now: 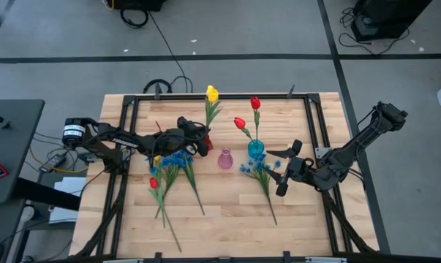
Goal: Sort flowers into vase by color
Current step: Put the yellow tulip into the red transparent vase, then put the blue flowers into the pink transparent vase
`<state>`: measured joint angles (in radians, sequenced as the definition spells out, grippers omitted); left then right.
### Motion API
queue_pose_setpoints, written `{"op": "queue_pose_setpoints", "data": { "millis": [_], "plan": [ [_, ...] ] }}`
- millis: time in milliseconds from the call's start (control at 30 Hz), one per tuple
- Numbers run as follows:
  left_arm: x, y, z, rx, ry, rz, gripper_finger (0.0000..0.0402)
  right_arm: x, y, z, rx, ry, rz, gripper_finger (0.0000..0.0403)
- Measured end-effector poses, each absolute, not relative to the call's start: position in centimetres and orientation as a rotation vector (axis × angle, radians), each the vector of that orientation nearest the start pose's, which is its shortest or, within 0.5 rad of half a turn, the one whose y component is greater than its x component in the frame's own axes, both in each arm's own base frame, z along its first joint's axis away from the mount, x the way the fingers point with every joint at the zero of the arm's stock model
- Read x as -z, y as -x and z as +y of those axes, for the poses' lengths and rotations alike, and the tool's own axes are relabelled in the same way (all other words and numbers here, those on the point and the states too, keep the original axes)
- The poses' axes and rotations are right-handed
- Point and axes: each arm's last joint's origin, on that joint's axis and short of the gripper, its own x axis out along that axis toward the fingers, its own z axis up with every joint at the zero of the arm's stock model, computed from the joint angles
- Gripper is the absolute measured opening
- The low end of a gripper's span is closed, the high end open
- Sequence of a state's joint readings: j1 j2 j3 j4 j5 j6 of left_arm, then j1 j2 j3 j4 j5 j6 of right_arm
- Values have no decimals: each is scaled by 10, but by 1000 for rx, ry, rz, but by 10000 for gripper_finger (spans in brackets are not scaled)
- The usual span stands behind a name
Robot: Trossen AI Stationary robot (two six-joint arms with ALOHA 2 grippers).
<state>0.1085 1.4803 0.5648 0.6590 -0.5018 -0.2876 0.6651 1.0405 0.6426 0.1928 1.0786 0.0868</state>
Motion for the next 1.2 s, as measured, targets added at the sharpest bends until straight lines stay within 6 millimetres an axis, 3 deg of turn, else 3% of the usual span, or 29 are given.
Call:
{"op": "queue_pose_setpoints", "data": {
  "millis": [267,500,633,867,1000,1200],
  "plan": [
    [-185,-280,42,-627,224,168,109,-275,-185,113,416,72,115,276],
    [-195,-278,25,-617,156,152,160,-275,-185,113,418,59,113,276],
    [-207,-272,18,-625,141,132,183,-275,-185,113,418,54,113,276],
    [-213,-251,0,-574,144,265,198,-274,-185,113,419,52,114,276],
    [-217,-234,-14,-541,216,335,198,-274,-185,113,418,59,120,276],
    [-215,-217,-33,-488,524,404,198,-273,-185,112,416,80,132,276]
  ]
}}
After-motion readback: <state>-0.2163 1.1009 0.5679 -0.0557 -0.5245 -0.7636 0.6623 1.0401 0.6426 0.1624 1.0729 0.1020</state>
